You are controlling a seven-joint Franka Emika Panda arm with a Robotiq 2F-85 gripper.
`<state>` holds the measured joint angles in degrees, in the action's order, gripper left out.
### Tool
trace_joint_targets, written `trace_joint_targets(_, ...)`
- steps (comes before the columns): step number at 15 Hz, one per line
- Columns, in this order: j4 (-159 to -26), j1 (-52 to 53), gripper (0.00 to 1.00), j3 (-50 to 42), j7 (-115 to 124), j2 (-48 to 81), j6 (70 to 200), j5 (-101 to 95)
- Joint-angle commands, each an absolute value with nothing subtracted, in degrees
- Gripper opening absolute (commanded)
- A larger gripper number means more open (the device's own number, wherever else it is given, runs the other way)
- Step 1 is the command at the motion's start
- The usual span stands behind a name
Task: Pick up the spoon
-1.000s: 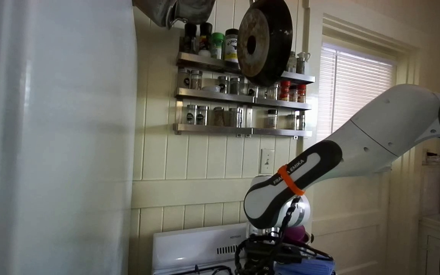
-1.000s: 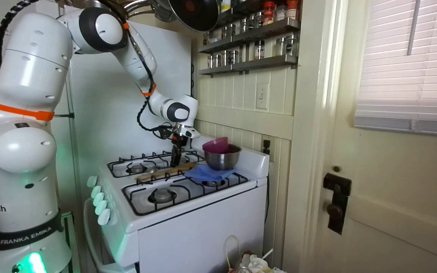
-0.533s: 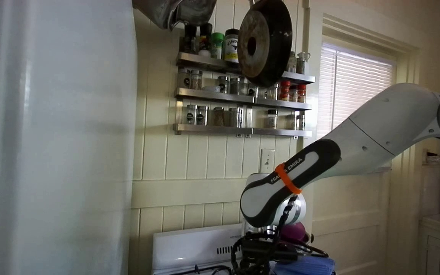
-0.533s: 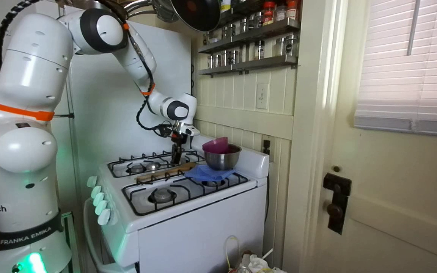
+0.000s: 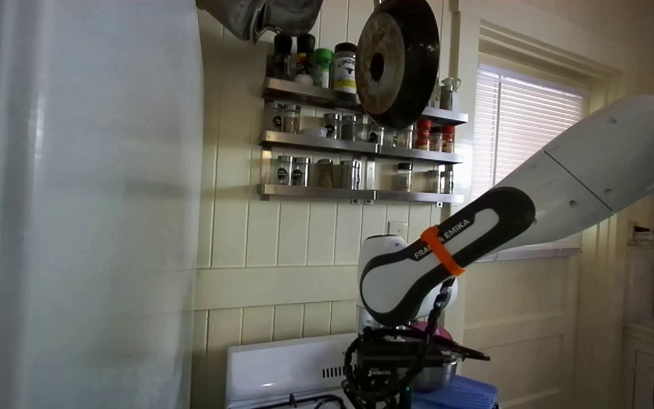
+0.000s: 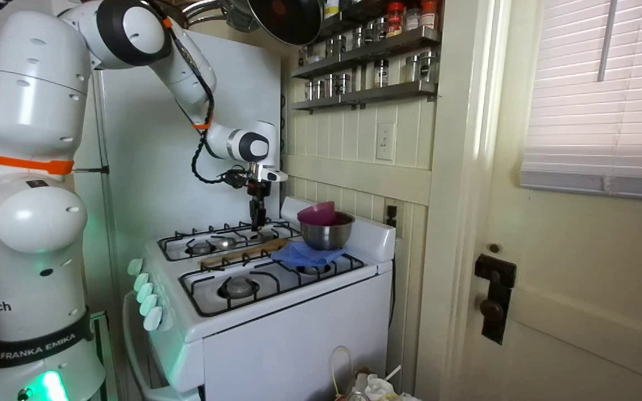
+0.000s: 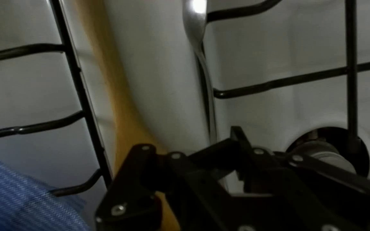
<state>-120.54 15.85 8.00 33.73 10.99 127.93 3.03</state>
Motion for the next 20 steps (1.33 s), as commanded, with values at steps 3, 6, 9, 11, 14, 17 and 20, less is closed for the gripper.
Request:
trace_joint_targets(3,-122.98,15.33,0.29,8.57,33.37,8.38,128.81,2.17)
trace_joint_targets(6,-123.55,15.24,0.5,8.72,32.48,8.4,129.05,2.46)
trace_joint_targets(9,-123.06,15.05,0.72,8.77,30.73,9.71,128.66,2.89)
trace_joint_targets(11,-122.9,14.79,0.88,8.66,29.42,10.42,128.85,3.16)
trace_joint_targets(14,-121.96,13.94,1.0,8.31,26.45,12.57,130.09,3.96)
trace_joint_targets(17,-120.53,13.07,1.0,8.08,23.85,14.96,130.76,4.52)
trace_joint_targets(20,-118.52,12.67,1.0,8.2,21.9,17.51,130.83,5.15)
